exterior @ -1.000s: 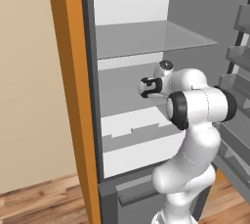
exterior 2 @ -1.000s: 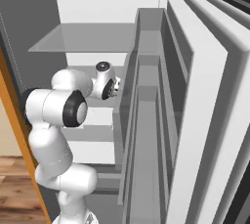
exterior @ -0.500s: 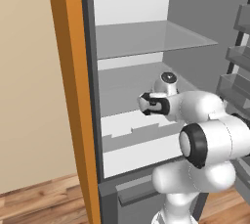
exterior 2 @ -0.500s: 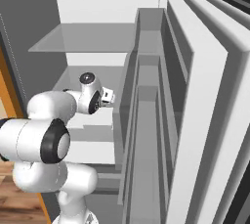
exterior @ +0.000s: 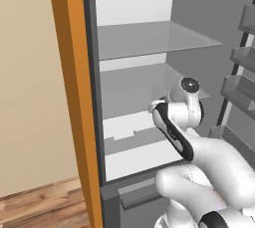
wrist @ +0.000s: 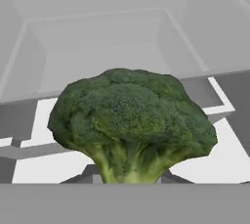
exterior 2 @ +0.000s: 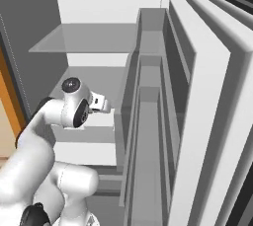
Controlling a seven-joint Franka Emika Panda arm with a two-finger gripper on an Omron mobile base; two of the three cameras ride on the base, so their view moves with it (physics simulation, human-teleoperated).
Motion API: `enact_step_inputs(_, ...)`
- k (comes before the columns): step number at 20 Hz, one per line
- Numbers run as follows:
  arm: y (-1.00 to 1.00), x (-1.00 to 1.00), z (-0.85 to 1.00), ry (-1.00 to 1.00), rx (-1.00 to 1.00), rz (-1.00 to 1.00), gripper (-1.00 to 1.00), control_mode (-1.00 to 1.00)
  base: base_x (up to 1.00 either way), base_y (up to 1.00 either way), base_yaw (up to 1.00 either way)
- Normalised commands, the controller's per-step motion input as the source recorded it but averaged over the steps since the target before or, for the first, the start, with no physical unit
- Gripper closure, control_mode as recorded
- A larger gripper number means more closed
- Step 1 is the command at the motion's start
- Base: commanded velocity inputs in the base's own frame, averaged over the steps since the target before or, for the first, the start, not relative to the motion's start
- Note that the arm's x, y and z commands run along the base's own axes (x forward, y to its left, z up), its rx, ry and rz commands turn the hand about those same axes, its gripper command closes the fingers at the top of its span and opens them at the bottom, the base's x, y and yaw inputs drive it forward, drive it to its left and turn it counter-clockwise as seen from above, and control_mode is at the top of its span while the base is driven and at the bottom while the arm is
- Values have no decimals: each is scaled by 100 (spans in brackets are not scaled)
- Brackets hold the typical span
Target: Place one broccoli and one fish in each tupperware on the nearby counter, to pack two identical lunches.
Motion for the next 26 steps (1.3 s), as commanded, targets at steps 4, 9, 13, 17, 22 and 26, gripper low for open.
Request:
enact_step_inputs(4,0,-100,96,0,0,8,100,-100,0,0,0)
enact_step_inputs(9,0,-100,93,-3,0,5,100,-100,0,0,0)
enact_step_inputs(13,0,-100,98,0,0,1,100,-100,0,0,0)
enact_step_inputs(17,0,-99,91,1,0,0,100,-100,0,0,0)
enact_step_inputs(22,0,-83,22,18,0,0,100,-100,0,0,0)
enact_step_inputs(26,1,-50,-1,9,0,0,100,100,-50,6,0)
